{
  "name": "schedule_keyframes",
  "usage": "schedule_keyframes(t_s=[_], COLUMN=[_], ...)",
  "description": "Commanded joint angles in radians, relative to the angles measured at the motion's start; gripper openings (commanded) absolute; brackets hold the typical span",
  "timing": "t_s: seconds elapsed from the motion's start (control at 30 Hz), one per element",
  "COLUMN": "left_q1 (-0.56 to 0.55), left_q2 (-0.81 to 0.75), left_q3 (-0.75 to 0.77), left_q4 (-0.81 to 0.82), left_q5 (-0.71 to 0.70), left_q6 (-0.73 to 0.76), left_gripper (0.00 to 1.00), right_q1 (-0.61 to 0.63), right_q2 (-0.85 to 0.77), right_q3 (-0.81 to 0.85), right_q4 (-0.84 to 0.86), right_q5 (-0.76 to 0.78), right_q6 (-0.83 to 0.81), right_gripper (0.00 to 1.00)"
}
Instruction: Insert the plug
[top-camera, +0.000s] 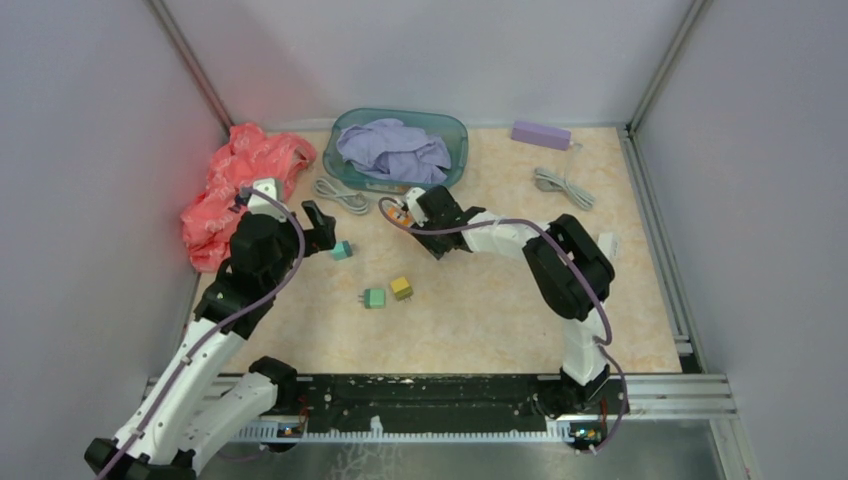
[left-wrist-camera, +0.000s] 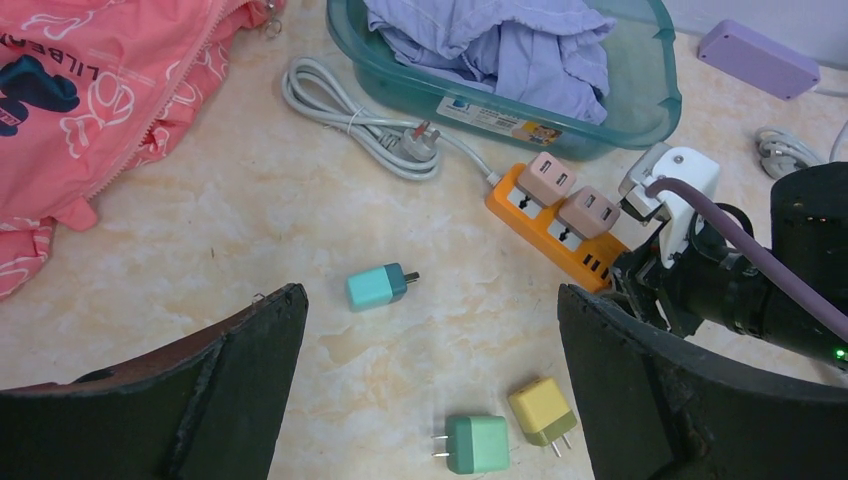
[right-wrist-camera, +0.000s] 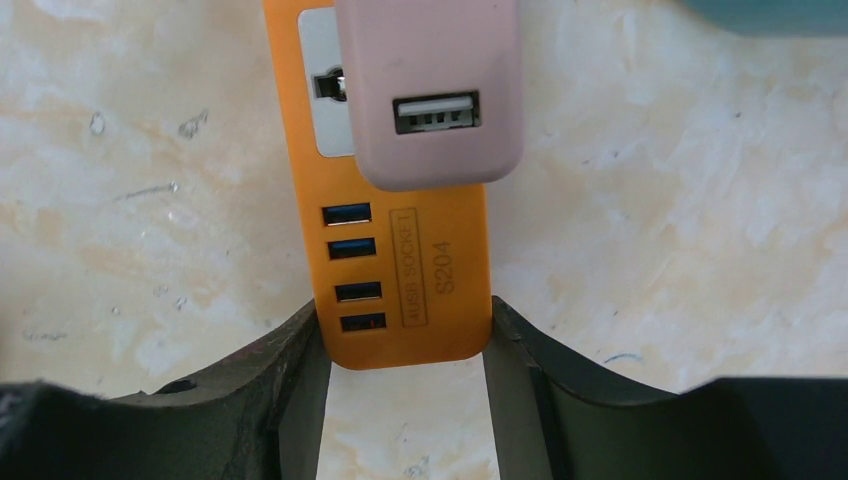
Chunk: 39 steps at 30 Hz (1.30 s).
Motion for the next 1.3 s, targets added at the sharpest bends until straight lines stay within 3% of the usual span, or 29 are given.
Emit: schedule_keyframes(t_s=[0.0, 0.2, 0.4, 0.7, 0.9, 1.27], left_q1=[0.052, 0.085, 0.084, 0.085, 0.085, 0.085], left_q2=[-0.021, -0.022, -0.046, -0.1, -0.135, -0.16], left_q3=[-0.012, -0.013, -0.016, -0.035, -0.055, -0.073], left_q4=[0.049, 0.052, 0.036, 0.04, 0.04, 0.038], left_q5=[0.078, 0.123, 0.122, 0.133, 0.114, 0.12], left_q6=[-0.006, -0.011, 0.026, 0.097, 0.112, 0.099], left_gripper=[1.0, 1.0, 1.0, 1.0, 1.0, 1.0], right_q1=[-0.012, -0.013, -0.013, -0.035, -0.122, -0.372], right_q2=[0.031, -0.05, -0.196, -0.39, -0.457, -0.462], right_q3=[0.086, 0.077, 0.001, -0.094, -0.135, -0.239], right_q4=[0.069, 0.035, -0.029, -0.212, -0.367, -0.383], right_q5=[0.024, 0.019, 0.039, 0.208, 0.316, 0.27], right_q6=[-0.063, -0.023, 0.056, 0.196, 0.264, 0.323], right_gripper=[0.5, 0.68, 0.78, 0.81, 0.81, 0.78])
